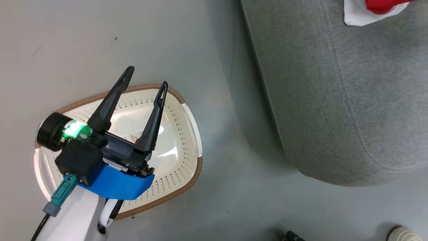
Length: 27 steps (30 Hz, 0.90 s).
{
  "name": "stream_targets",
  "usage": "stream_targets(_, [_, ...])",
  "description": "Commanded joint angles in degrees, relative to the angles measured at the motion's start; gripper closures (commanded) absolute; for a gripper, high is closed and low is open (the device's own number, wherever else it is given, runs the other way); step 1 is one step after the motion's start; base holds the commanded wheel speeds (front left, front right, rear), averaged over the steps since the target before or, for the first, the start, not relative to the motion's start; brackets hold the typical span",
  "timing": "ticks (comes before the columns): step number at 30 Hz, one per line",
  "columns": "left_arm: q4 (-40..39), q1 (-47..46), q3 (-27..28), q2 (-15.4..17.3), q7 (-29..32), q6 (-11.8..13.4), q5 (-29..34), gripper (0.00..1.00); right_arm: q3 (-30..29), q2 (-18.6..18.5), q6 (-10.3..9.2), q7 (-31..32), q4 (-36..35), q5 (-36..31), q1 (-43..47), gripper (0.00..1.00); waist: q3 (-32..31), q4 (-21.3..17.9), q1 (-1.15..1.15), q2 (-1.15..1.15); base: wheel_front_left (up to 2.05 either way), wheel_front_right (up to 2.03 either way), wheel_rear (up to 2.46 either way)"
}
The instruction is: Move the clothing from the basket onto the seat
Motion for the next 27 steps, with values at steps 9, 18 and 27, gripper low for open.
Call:
stream_targets(9, [4.63, 3.82, 2.08, -3.39, -0.64, 0.77, -2.02, 0.00, 6.64, 3.74, 0.02, -0.57, -2.55, 4.54, 10.97, 0.00, -11.99, 0.57, -0.01, 0.00, 0.00, 0.00, 0.00])
stream_targets(18, [8.42, 10.26, 8.36, -8.68, -0.68, 0.43, -2.84, 0.00, 13.34, 2.39, 0.01, -0.10, -12.25, 10.52, 24.41, 0.00, -23.16, 3.31, -0.01, 0.00, 0.00, 0.00, 0.00])
stream_targets(27, [12.22, 16.86, 13.44, -12.71, -0.63, -0.74, -2.57, 0.00, 10.68, 1.86, 0.02, 0.29, -26.13, 9.87, 40.50, 0.00, -31.61, 8.84, -0.01, 0.00, 0.00, 0.00, 0.00])
